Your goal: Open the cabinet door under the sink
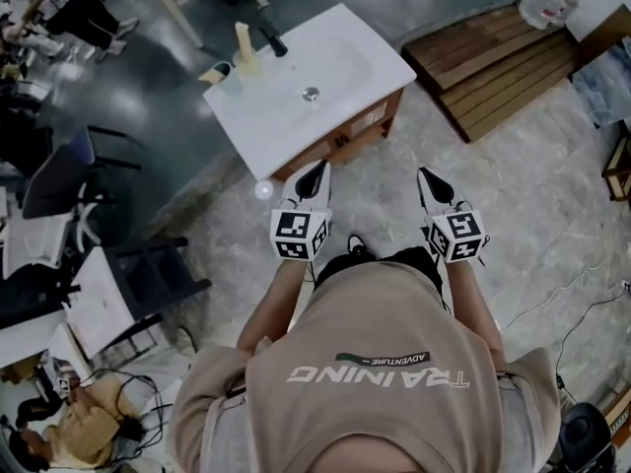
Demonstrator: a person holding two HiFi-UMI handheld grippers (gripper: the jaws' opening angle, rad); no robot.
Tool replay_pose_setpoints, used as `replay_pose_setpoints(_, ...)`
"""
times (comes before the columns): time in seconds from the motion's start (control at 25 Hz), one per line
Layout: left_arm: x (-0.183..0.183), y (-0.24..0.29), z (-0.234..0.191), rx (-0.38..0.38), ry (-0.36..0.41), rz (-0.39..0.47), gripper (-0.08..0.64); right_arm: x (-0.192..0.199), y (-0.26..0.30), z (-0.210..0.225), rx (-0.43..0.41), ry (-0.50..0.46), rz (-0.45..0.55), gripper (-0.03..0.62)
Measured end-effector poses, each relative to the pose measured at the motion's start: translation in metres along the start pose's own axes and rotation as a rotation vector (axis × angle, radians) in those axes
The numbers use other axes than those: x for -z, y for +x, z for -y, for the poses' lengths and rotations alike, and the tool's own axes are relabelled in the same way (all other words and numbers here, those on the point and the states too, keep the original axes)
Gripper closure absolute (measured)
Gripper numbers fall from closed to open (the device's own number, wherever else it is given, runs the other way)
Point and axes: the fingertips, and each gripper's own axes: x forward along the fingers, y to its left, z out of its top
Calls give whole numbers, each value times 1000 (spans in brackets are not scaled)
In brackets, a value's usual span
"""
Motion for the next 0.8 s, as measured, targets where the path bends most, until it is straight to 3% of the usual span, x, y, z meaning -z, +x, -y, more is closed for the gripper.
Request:
replay_pose_setpoints(0.2, 5, 8, -17, -43, -36, 1, 543, 10, 17, -8, -57, -4, -42, 591)
replay_pose_setpoints(0.44, 1, 21, -17, -93, -26, -19, 543, 18, 44, -6, -186, -35, -82, 591)
replay_pose_setpoints(0.72, 8, 55, -15, -150, -2, -78, 543, 15, 85, 27, -273, -25, -91, 591)
replay_pose_setpoints(0.8, 16, 71, -13, -160, -2, -86, 543, 27, 100, 38, -282, -74, -124, 591)
